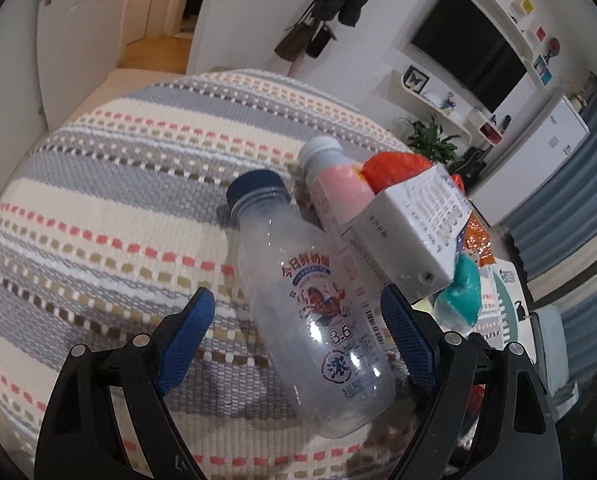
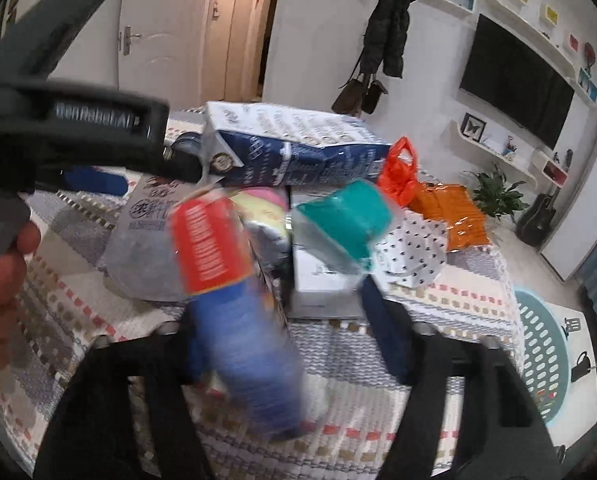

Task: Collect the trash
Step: 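Grasp the clear milk bottle with the left gripper while the right gripper grasps the blue-red box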

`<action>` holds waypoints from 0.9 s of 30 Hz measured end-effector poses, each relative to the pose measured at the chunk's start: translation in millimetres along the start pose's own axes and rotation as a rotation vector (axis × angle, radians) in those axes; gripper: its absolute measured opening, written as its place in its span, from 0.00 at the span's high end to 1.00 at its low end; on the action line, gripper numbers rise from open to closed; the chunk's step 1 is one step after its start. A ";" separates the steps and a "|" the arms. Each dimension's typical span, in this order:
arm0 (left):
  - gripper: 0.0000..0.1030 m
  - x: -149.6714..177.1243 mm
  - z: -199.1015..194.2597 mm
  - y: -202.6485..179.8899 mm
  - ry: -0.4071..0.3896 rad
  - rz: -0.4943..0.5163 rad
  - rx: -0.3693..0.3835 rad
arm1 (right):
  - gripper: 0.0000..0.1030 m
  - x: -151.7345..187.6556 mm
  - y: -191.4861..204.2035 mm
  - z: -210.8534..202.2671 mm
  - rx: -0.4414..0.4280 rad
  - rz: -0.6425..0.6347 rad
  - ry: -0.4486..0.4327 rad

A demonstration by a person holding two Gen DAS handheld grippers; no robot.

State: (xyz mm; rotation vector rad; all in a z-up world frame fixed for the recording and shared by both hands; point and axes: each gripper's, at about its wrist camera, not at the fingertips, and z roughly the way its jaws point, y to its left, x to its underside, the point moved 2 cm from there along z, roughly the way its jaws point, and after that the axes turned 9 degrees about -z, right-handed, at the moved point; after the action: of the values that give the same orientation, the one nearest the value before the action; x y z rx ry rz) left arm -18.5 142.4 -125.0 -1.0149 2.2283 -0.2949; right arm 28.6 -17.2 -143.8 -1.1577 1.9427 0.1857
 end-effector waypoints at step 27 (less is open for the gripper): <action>0.39 19.8 -9.0 13.3 -0.002 0.080 -0.079 | 0.83 27.8 -78.0 -29.9 -0.235 0.291 0.007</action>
State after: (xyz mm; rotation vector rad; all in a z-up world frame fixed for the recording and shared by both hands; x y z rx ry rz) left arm -41.7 136.2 -133.6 -0.9639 2.2877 -0.1715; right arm 65.9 -94.3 -123.6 -1.0157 2.1320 0.5781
